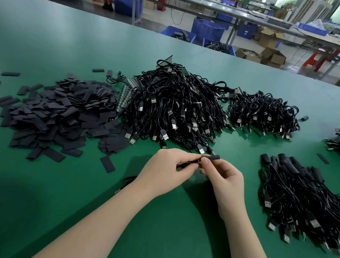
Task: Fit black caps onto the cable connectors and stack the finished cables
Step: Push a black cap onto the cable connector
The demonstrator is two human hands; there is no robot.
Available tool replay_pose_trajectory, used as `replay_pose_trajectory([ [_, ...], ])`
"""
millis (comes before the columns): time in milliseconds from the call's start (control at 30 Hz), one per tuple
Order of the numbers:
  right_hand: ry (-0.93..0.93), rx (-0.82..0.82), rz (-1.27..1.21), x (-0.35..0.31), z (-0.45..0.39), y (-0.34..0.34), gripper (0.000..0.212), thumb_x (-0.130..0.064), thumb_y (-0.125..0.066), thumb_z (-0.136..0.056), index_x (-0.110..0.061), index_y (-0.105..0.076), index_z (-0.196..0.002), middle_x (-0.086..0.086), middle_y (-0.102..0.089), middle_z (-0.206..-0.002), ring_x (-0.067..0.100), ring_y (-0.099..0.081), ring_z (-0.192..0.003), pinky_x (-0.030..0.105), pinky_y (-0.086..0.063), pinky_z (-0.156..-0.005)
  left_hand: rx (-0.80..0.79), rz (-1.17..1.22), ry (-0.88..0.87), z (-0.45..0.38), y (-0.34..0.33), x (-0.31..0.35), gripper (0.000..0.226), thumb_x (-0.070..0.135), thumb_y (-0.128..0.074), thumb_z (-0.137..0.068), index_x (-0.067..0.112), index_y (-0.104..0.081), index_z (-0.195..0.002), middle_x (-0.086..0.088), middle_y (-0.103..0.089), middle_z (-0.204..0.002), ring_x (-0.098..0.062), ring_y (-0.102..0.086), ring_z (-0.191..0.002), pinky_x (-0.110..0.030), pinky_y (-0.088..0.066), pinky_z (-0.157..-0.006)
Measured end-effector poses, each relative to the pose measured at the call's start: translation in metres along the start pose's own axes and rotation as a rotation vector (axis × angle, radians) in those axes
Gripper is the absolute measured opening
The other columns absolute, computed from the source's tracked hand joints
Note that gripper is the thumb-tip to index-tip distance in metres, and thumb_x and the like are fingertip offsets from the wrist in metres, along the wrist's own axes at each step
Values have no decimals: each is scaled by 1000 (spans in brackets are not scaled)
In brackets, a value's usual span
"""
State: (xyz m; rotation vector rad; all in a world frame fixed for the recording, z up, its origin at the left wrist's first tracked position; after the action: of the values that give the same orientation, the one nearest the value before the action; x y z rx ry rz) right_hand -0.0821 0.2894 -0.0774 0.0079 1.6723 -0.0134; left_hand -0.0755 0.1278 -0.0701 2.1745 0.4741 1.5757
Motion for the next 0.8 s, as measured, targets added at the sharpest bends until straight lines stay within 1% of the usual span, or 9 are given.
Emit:
replay_pose_trajectory([
  [67, -7, 1, 9, 1, -1, 1, 10, -11, -72, -89, -17, -78, -83, -2, -74, -73, 4, -66, -70, 13, -49, -66, -8, -24, -7, -1, 0, -1, 31, 29, -64, -90, 40, -67, -119, 16, -71, -103, 2, -59, -98, -24, -49, -85],
  [167, -17, 6, 16, 2, -2, 2, 8, -12, -71, -89, -15, -76, -83, -3, -72, -70, 4, -64, -66, 14, -49, -65, -7, 5, 18, -1, -1, -3, 39, 29, -68, -89, 39, -63, -126, 13, -71, -111, 6, -60, -102, -13, -48, -87],
  [200, -21, 6, 13, 2, -2, 2, 8, -13, -71, -89, -15, -76, -83, -3, -71, -70, 5, -64, -66, 15, -50, -65, -7, 14, 27, -1, -1, -3, 40, 29, -69, -89, 40, -62, -127, 13, -71, -112, 8, -60, -102, -14, -49, -88],
  [333, -17, -7, 9, 1, -2, 2, 12, -11, -71, -89, -18, -77, -81, -3, -73, -72, 5, -65, -67, 15, -51, -65, 9, 29, 48, -1, -1, -3, 37, 31, -68, -89, 40, -64, -125, 16, -71, -110, 7, -63, -100, -27, -54, -90],
  [400, -17, -14, 8, 1, -2, 2, 15, -12, -71, -89, -21, -78, -78, -3, -73, -73, 5, -65, -68, 15, -51, -66, 13, 22, 42, -1, -1, -1, 32, 29, -66, -90, 39, -67, -120, 17, -72, -107, 4, -64, -97, -33, -55, -87],
  [467, -24, -18, 11, 1, -2, 2, 16, -14, -72, -88, -24, -79, -77, -3, -72, -71, 6, -65, -67, 16, -51, -66, 1, -5, 29, -1, 0, 0, 29, 28, -64, -92, 39, -68, -118, 16, -73, -104, 0, -65, -95, -36, -55, -83],
  [600, -21, -26, 10, 0, -1, 2, 15, -16, -73, -86, -27, -79, -79, -2, -73, -72, 5, -65, -68, 16, -51, -66, -1, -46, 28, -1, 1, 1, 28, 28, -62, -93, 40, -68, -118, 12, -73, -101, -8, -65, -94, -39, -54, -81],
  [700, 18, -26, 53, -1, 0, -1, 17, -12, -73, -87, -26, -79, -81, -2, -76, -77, 4, -67, -70, 15, -51, -67, 1, -118, 4, 0, 0, 2, 28, 29, -61, -94, 39, -67, -120, 12, -73, -105, -7, -64, -97, -36, -52, -82],
  [800, 20, -17, 74, -1, 1, -1, 15, -13, -73, -88, -25, -79, -80, -3, -75, -77, 3, -66, -69, 15, -51, -67, 17, -122, -6, 0, 0, 3, 29, 31, -62, -94, 36, -67, -122, 11, -73, -107, -7, -64, -97, -33, -51, -84],
])
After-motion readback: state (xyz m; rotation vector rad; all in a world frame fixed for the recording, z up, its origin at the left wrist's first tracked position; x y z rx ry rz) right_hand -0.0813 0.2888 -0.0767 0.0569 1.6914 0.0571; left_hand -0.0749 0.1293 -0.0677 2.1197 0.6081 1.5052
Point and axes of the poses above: each hand's wrist, its own z-axis away from the middle knuckle, its own y-axis out of the back of the hand, x = y × z, the point moved 3 cm from there along -z, towards the middle knuckle
